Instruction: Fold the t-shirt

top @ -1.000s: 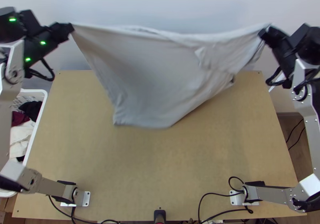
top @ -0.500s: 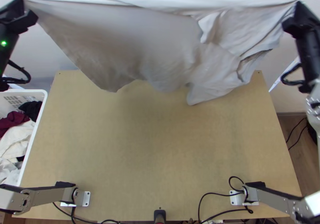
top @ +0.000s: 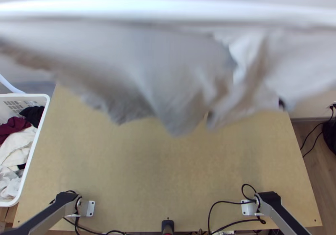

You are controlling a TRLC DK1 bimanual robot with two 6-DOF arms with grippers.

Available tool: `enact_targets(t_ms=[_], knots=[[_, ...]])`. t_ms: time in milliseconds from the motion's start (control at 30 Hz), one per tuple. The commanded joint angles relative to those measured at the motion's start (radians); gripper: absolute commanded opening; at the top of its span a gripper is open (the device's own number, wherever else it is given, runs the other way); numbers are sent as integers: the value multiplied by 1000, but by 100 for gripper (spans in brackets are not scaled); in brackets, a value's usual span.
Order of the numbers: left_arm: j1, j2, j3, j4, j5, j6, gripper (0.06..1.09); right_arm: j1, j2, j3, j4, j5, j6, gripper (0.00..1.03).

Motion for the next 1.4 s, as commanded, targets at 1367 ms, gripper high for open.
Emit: enact_targets(t_ms=[1367], knots=[[72,311,-1109,520,210,-168,9,28,427,-874,193,-18,222,3]])
